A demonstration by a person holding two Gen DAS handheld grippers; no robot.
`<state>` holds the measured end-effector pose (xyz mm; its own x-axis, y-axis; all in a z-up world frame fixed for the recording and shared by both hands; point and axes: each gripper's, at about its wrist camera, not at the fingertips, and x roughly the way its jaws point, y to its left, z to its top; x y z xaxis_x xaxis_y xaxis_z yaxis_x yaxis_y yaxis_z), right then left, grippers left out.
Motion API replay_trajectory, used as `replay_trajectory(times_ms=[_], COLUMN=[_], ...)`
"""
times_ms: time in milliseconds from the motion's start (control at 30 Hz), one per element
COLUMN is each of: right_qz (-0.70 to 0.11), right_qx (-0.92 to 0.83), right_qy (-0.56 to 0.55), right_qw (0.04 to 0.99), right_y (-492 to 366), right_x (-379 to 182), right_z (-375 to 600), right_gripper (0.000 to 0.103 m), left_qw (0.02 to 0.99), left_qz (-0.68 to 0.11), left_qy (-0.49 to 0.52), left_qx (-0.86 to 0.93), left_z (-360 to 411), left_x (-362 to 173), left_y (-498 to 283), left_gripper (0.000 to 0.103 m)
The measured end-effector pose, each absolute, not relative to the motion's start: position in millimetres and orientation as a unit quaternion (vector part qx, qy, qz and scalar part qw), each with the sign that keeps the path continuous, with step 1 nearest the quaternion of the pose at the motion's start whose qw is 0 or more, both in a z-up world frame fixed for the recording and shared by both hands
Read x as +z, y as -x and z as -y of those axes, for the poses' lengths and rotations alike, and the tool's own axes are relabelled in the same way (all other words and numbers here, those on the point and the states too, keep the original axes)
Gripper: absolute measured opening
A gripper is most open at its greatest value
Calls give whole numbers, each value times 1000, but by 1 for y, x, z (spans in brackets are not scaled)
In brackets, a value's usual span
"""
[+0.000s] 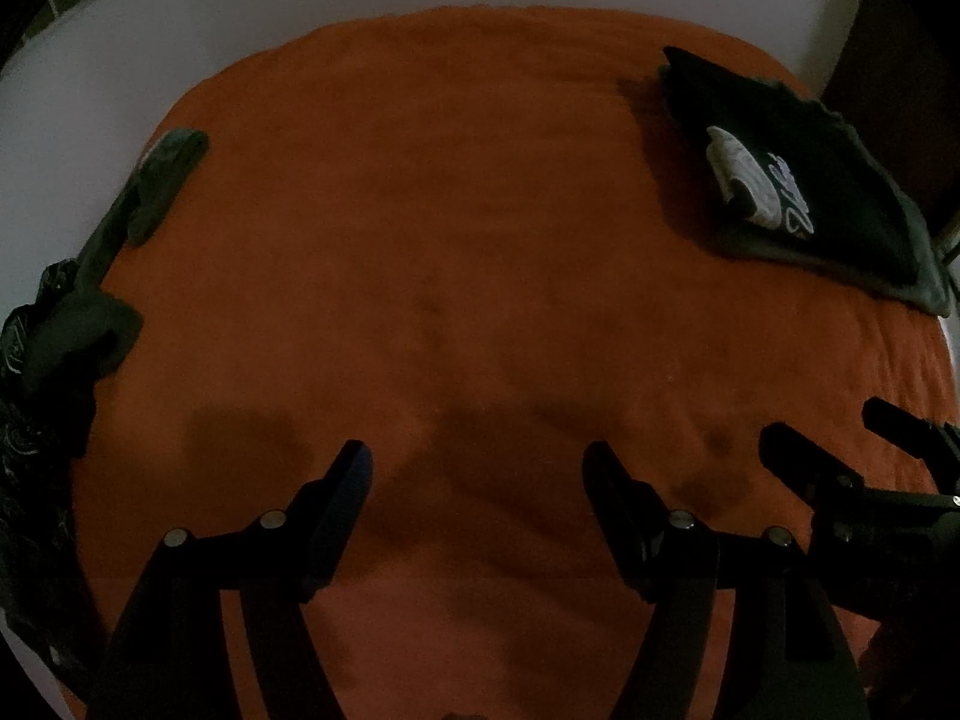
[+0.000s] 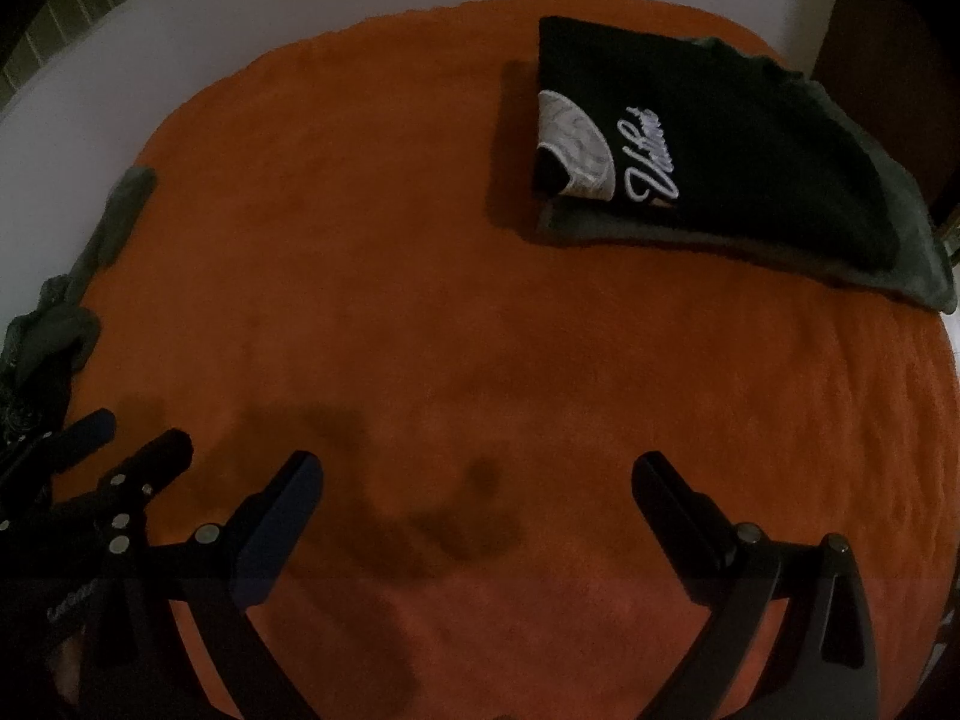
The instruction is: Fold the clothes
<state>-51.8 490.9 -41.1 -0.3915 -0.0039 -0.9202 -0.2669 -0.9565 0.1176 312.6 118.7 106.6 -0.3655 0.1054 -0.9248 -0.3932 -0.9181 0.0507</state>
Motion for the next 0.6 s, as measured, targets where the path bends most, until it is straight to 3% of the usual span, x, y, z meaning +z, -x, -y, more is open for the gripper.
replay_trajectory(times_ms=[600], right_qz=[-127], right_qx=[822], right_qy=[550], right_qw=[77], right_y=[50], right_x=[-45], right_z=[-491], right_gripper=[103], left_qw=[152], left_qz=[-133], left_qy=[550], left_qx=[810], left_z=[-120], left_x=[104], left_y=[-314], left_gripper=[73])
